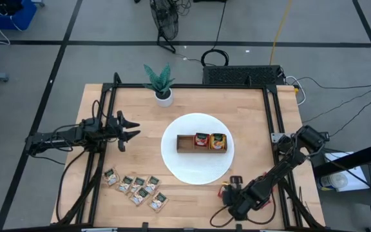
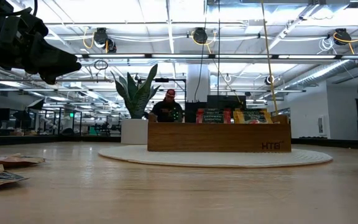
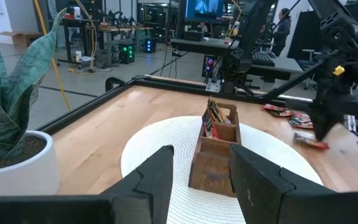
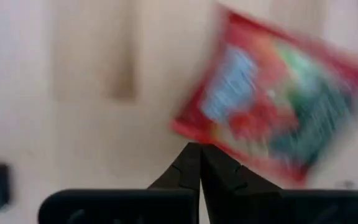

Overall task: Pick & Place Tea
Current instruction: Put the red tea bag into the middle section of the wooden organizer

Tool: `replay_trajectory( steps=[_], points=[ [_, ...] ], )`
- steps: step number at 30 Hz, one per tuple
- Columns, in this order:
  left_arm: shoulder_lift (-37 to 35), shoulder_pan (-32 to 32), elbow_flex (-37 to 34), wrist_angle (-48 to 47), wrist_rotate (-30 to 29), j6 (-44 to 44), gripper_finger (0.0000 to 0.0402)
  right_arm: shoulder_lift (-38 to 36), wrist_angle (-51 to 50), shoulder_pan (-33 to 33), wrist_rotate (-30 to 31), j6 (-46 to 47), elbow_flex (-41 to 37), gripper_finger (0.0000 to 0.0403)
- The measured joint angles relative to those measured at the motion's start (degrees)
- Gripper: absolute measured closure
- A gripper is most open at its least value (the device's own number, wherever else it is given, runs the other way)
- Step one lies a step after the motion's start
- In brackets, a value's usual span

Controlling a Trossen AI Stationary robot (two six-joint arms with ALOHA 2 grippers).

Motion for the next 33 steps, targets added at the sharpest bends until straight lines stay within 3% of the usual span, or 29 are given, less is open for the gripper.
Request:
replay_trajectory(
  steps=[4,7,13,19,22,28,33],
  points=[
    [0.0,0.0,0.0,0.0,0.0,0.0,0.0245,-1.7,-9.4,0.1,0.6,5.8,0.0,0.0402],
    [0.0,0.0,0.0,0.0,0.0,0.0,0.0245,-2.9,-12.0,0.1,6.3,6.3,0.0,0.0402],
    [0.0,0.0,0.0,0.0,0.0,0.0,0.0245,-4.4,-10.7,1.0,17.2,5.1,-0.3,0.0403],
    [0.0,0.0,0.0,0.0,0.0,0.0,0.0245,-4.4,-3.7,1.4,28.0,10.8,-1.4,0.0402],
    [0.0,0.0,0.0,0.0,0.0,0.0,0.0245,-4.4,-2.2,0.3,31.9,3.7,-1.6,0.0397],
    [0.0,0.0,0.0,0.0,0.0,0.0,0.0245,-5.9,-2.2,-1.3,34.6,-1.6,-0.3,0.0394],
    [0.0,0.0,0.0,0.0,0.0,0.0,0.0245,-6.3,-1.8,-1.1,25.4,-7.2,5.7,0.0367]
  ],
)
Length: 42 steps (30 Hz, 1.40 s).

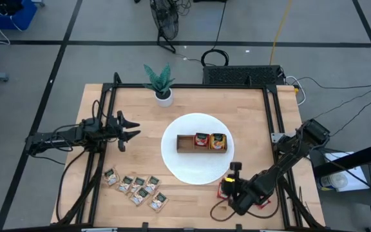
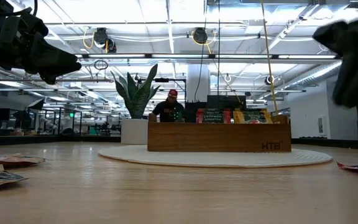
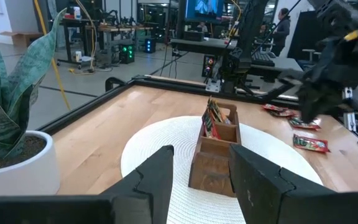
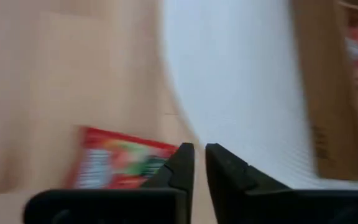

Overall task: Pick & Place Tea
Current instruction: Put the red tea bag into the middle section of the wooden organizer

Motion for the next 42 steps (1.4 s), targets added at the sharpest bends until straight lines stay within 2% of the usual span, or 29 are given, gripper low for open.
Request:
replay_trajectory(
  steps=[6,9,12,20,24,32,42],
  points=[
    [0.0,0.0,0.0,0.0,0.0,0.0,0.0245,2.0,1.1,0.0,-13.4,-0.8,3.2,0.0286],
    [0.0,0.0,0.0,0.0,0.0,0.0,0.0245,3.5,-1.2,-0.1,-16.9,2.9,2.9,0.0253],
    [0.0,0.0,0.0,0.0,0.0,0.0,0.0245,5.6,-1.3,-0.5,-18.3,6.2,2.9,0.0238],
    [0.0,0.0,0.0,0.0,0.0,0.0,0.0245,6.9,1.2,-0.5,-18.6,9.3,2.9,0.0242],
    [0.0,0.0,0.0,0.0,0.0,0.0,0.0245,6.7,1.4,-0.5,-21.3,10.9,3.2,0.0243],
    [0.0,0.0,0.0,0.0,0.0,0.0,0.0245,7.0,4.0,-0.5,-21.0,12.6,3.4,0.0243],
    [0.0,0.0,0.0,0.0,0.0,0.0,0.0245,13.8,4.5,-1.6,-21.2,12.1,3.7,0.0244]
  ],
)
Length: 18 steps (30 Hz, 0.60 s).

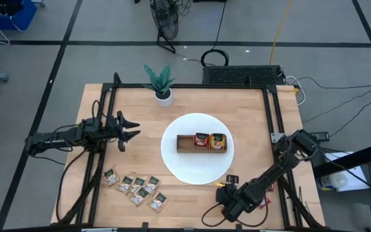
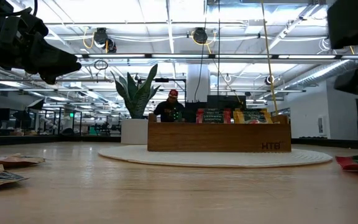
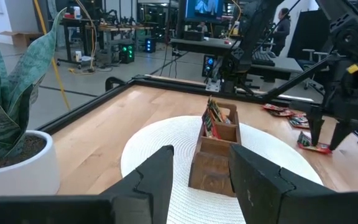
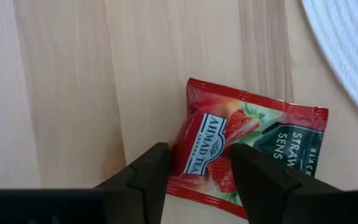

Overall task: Pick & Place Tea
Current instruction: Put the red tea bag into the middle section of the wooden organizer

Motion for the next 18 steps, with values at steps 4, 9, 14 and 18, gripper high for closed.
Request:
replay_trajectory(
  steps=[4,9,14,18],
  points=[
    [0.0,0.0,0.0,0.0,0.0,0.0,0.0245,1.3,-2.1,-0.5,-0.9,0.8,0.0,0.0258],
    [0.0,0.0,0.0,0.0,0.0,0.0,0.0245,1.3,-5.3,-0.4,-1.1,1.4,-0.1,0.0308],
    [0.0,0.0,0.0,0.0,0.0,0.0,0.0245,1.3,-5.0,-0.4,-1.3,-2.8,-0.2,0.0383],
    [0.0,0.0,0.0,0.0,0.0,0.0,0.0245,1.3,-1.3,0.3,-0.8,-8.0,-0.3,0.0386]
  ],
)
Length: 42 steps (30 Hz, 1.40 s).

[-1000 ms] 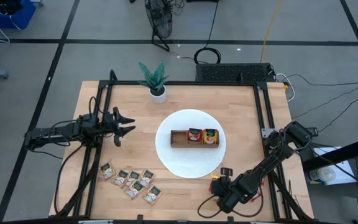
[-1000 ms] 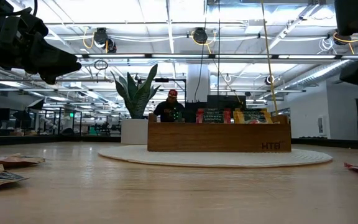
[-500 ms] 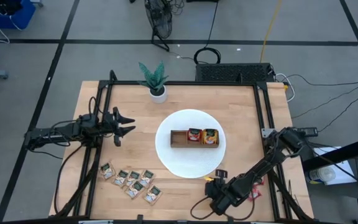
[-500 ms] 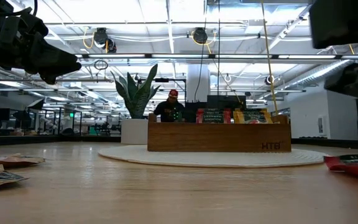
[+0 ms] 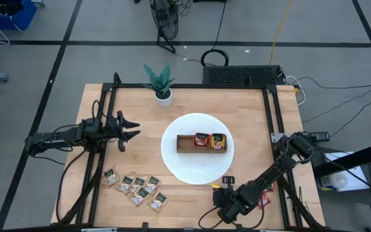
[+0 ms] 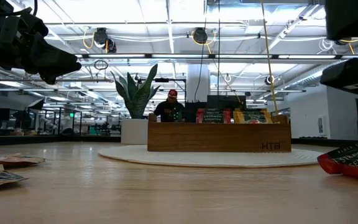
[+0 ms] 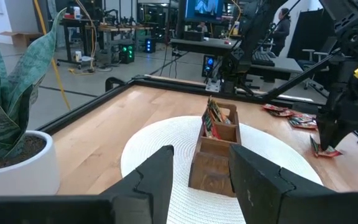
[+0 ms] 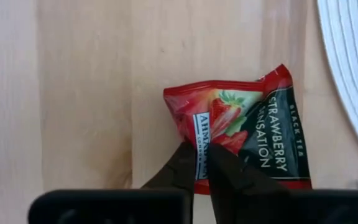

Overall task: Pick & Place Tea
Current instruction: Put the red tea bag into the middle section of the wooden organizer

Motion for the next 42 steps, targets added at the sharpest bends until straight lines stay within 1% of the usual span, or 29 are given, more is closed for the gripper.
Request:
replay_trajectory(
  steps=[3,5,7,11,12,13,16,20,21,25,28,31,37,39,42],
  points=[
    [0.0,0.0,0.0,0.0,0.0,0.0,0.0245,-1.0,1.1,1.4,3.8,-3.3,1.4,0.039],
    [0.0,0.0,0.0,0.0,0.0,0.0,0.0245,-1.9,0.1,2.7,10.5,-5.3,2.7,0.0395],
    [0.0,0.0,0.0,0.0,0.0,0.0,0.0245,-2.3,-2.4,4.0,19.5,-8.3,3.4,0.0395],
    [0.0,0.0,0.0,0.0,0.0,0.0,0.0245,-3.9,-0.5,4.4,45.5,-16.2,3.8,0.0392],
    [0.0,0.0,0.0,0.0,0.0,0.0,0.0245,-3.8,-0.7,4.0,50.2,-17.8,3.6,0.0392],
    [0.0,0.0,0.0,0.0,0.0,0.0,0.0245,-3.6,-1.2,3.3,52.9,-19.3,3.4,0.0392],
    [0.0,0.0,0.0,0.0,0.0,0.0,0.0245,-3.5,-1.0,-0.7,54.1,-22.1,3.3,0.0392],
    [0.0,0.0,0.0,0.0,0.0,0.0,0.0245,-3.6,-0.9,-6.9,57.8,-25.2,3.4,0.0391],
    [0.0,0.0,0.0,0.0,0.0,0.0,0.0245,-3.5,-0.7,-8.5,57.9,-25.5,3.4,0.0391],
    [0.0,0.0,0.0,0.0,0.0,0.0,0.0245,-3.7,-0.1,-13.7,57.1,-26.2,3.4,0.0391],
    [0.0,0.0,0.0,0.0,0.0,0.0,0.0245,-3.7,0.6,-16.2,52.9,-26.2,3.1,0.0392],
    [0.0,0.0,0.0,0.0,0.0,0.0,0.0245,-3.8,5.2,-17.7,52.0,-28.2,0.5,0.0393],
    [0.0,0.0,0.0,0.0,0.0,0.0,0.0245,-3.7,19.5,-20.6,51.7,-36.9,-5.4,0.0393],
    [0.0,0.0,0.0,0.0,0.0,0.0,0.0245,-3.7,21.8,-20.9,51.4,-38.5,-5.8,0.0393],
    [0.0,0.0,0.0,0.0,0.0,0.0,0.0245,-3.8,23.5,-21.2,48.1,-40.1,-5.8,0.0393]
  ],
)
